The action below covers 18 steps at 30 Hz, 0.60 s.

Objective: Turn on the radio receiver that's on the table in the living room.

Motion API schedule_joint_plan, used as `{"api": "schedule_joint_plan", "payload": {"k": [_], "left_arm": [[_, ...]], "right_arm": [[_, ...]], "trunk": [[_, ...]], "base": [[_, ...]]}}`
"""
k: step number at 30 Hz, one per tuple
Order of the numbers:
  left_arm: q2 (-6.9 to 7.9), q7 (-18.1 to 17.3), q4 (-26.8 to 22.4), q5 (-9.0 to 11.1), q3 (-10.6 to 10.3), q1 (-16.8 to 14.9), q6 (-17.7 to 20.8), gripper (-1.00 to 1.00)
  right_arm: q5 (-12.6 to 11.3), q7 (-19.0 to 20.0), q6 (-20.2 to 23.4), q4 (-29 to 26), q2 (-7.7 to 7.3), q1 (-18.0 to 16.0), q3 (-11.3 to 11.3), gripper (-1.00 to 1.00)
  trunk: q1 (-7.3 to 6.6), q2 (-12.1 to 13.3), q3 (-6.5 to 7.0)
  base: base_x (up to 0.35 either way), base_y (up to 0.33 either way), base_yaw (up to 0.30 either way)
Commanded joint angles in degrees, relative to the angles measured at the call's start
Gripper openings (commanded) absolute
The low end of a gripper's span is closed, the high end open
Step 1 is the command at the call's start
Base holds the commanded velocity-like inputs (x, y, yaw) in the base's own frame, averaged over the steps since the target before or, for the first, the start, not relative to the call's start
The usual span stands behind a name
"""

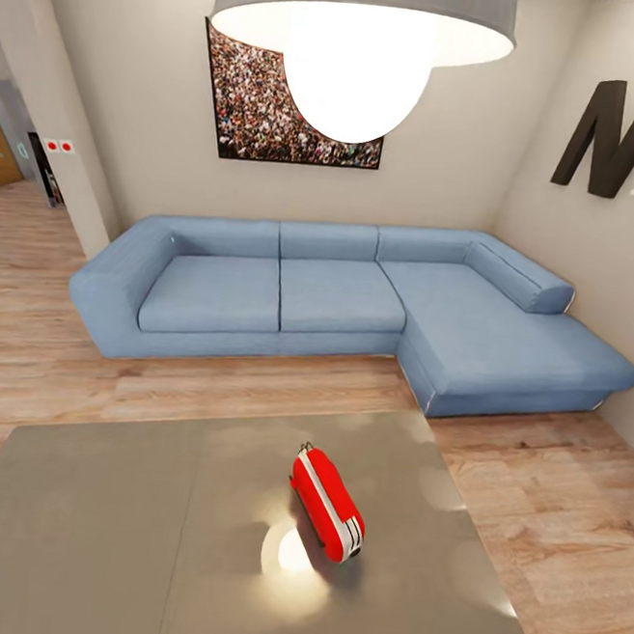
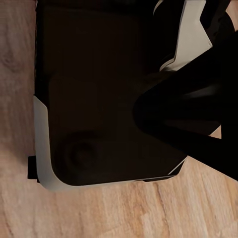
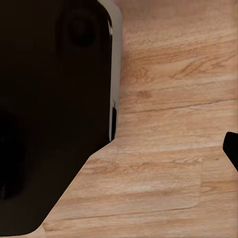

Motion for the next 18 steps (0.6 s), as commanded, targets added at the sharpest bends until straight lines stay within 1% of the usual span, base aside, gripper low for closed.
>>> {"api": "schedule_joint_plan", "payload": {"k": [1, 18], "left_arm": [[0.00, 0.0, 0.0, 0.0, 0.0, 0.0, 0.0, -1.00], [0.01, 0.0, 0.0, 0.0, 0.0, 0.0, 0.0, -1.00]], "right_arm": [[0.0, 0.0, 0.0, 0.0, 0.00, 0.0, 0.0, 1.00], [0.0, 0.0, 0.0, 0.0, -0.01, 0.0, 0.0, 1.00]], "trunk": [[0.00, 0.0, 0.09], [0.00, 0.0, 1.62]], "base": [[0.000, 0.000, 0.000], [0.000, 0.000, 0.000]]}}
